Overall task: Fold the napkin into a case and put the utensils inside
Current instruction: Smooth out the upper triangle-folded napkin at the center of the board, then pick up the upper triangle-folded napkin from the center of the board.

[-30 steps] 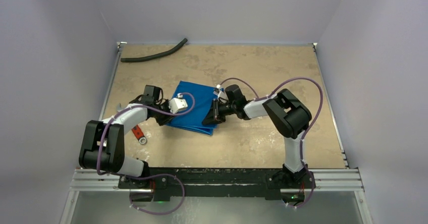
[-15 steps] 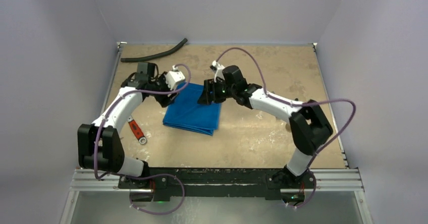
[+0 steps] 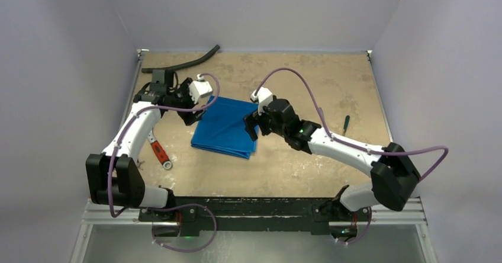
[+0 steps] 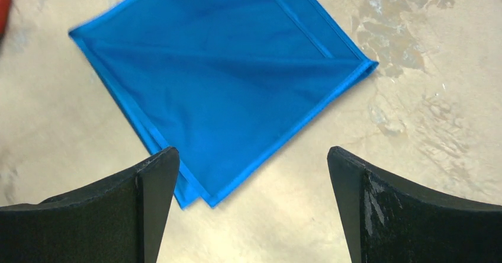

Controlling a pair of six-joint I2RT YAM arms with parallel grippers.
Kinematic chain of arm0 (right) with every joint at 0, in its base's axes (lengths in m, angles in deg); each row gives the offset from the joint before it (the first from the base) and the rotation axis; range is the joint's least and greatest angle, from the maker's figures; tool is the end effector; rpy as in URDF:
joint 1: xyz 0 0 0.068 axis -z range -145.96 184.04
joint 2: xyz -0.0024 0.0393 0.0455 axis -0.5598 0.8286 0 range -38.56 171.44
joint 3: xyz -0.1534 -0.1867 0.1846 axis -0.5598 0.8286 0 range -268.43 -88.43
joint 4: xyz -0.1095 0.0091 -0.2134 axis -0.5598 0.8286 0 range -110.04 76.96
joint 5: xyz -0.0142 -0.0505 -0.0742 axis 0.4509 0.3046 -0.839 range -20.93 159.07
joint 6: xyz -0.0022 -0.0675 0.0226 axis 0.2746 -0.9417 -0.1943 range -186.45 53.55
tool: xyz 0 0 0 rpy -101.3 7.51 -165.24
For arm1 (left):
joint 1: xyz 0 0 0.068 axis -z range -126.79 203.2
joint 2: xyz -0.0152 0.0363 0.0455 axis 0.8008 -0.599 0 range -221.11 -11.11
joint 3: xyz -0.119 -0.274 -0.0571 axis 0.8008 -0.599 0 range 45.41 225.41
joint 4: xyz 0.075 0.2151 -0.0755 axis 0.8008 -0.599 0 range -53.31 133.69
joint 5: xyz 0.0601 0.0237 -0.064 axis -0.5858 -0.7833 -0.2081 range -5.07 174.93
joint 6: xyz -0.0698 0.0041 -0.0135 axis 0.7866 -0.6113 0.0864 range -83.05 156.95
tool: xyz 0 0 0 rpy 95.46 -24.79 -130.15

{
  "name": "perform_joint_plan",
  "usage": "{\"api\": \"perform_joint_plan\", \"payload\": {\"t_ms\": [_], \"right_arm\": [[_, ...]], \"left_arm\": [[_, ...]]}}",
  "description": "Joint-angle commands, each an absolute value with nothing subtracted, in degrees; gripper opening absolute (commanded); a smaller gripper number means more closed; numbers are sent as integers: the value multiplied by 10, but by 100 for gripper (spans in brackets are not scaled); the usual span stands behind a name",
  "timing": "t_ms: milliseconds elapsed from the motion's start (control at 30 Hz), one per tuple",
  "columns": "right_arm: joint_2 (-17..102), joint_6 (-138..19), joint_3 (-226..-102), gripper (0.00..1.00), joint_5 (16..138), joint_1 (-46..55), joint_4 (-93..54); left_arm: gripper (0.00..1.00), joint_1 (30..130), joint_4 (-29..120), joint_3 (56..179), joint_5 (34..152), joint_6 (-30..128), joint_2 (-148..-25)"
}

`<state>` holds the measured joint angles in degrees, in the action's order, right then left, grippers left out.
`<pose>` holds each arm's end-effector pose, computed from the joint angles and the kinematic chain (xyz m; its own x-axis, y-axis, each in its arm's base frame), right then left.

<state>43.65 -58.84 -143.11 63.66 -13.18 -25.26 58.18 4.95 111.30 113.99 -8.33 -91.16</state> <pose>0.2259 0.2361 0.3073 -0.3445 -0.1782 -0.9217 -0.6313 0.7706 0.0870 0.2707 -0.0522 0.3093 -0.2979 0.6493 -0.6998 0.8232 0.5459 0.1560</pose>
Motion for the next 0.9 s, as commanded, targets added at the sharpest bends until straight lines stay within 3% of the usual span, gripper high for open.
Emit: {"api": "perform_joint_plan", "payload": {"t_ms": [0, 100, 233, 400, 700, 867], "right_arm": [[336, -718, -1364, 99, 632, -147, -326], [306, -752, -1335, 99, 667, -154, -325], [363, -775, -1345, 99, 662, -198, -295], [449, -811, -1356, 97, 617, -268, -312], [520, -861, -1367, 97, 617, -272, -336], [544, -875, -1373, 92, 636, -272, -301]], "left_arm": [[85, 577, 13, 1054, 1178, -222, -897], [85, 577, -8, 1003, 1173, -320, -894], [85, 578, -14, 942, 1157, -400, -896], [83, 585, 9, 909, 1152, -441, -875], [78, 606, 90, 842, 1133, -485, -852], [74, 612, 121, 824, 1129, -495, -868]]}}
